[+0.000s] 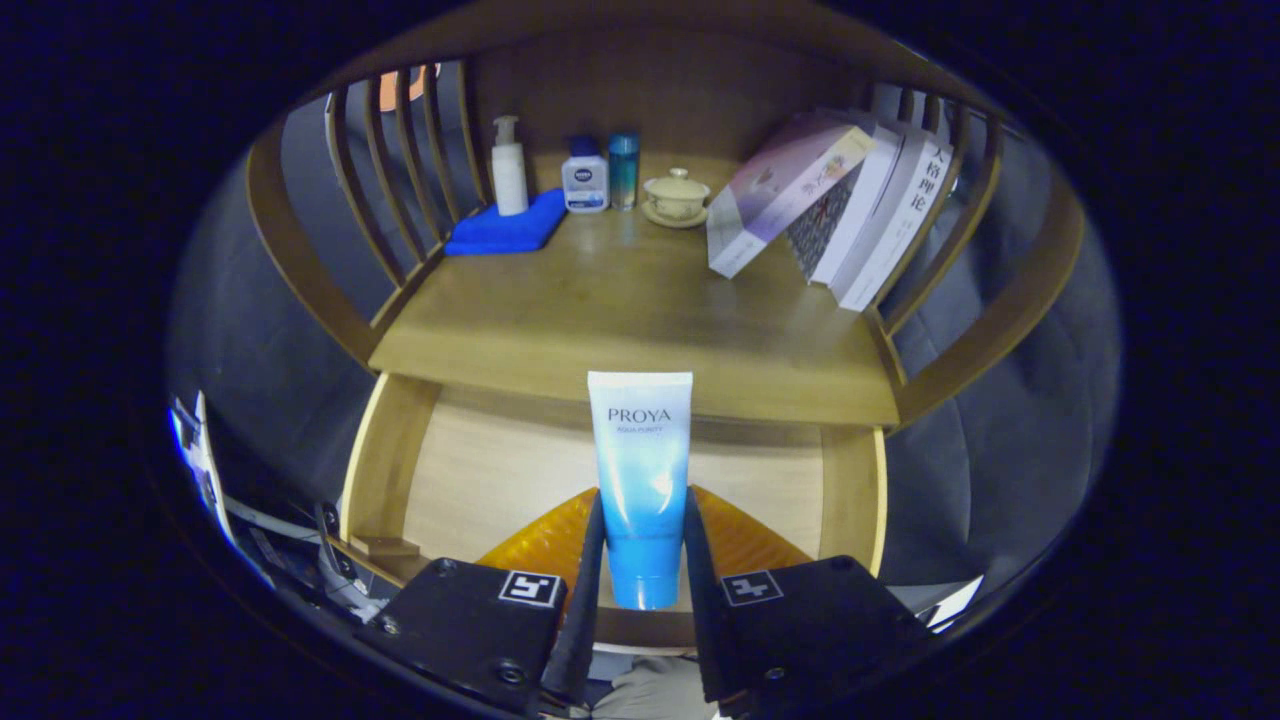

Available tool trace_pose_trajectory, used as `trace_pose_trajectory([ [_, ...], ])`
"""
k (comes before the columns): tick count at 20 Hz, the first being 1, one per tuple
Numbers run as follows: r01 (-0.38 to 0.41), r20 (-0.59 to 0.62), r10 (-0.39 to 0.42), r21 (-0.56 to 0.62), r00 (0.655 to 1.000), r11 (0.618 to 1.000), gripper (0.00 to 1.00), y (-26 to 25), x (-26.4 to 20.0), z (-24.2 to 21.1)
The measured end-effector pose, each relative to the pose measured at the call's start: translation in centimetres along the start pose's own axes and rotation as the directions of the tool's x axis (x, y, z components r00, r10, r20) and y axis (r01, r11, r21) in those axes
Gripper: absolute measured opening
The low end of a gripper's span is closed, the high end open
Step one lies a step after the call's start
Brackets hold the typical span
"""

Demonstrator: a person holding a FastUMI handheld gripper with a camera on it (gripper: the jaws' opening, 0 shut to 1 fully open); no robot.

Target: Pull open the drawer, take out the items inside it, and place them on the countertop above the cabinet.

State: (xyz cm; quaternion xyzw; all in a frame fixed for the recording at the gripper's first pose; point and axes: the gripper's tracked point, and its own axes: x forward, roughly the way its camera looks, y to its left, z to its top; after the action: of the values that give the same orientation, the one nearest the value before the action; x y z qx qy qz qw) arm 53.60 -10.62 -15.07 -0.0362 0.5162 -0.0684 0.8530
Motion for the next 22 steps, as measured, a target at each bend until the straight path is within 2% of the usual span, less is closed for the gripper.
trace_pose_trajectory([
  [11,0.075,0.101,-0.075,0.005,0.992,0.997,0.45,0.6,5.8,8.7],
  [14,0.077,0.099,-0.077,0.003,0.992,0.997,0.45,1.8,8.0,9.7],
  [22,0.15,0.121,-0.149,0.003,0.981,0.989,0.45,1.6,11.4,11.3],
])
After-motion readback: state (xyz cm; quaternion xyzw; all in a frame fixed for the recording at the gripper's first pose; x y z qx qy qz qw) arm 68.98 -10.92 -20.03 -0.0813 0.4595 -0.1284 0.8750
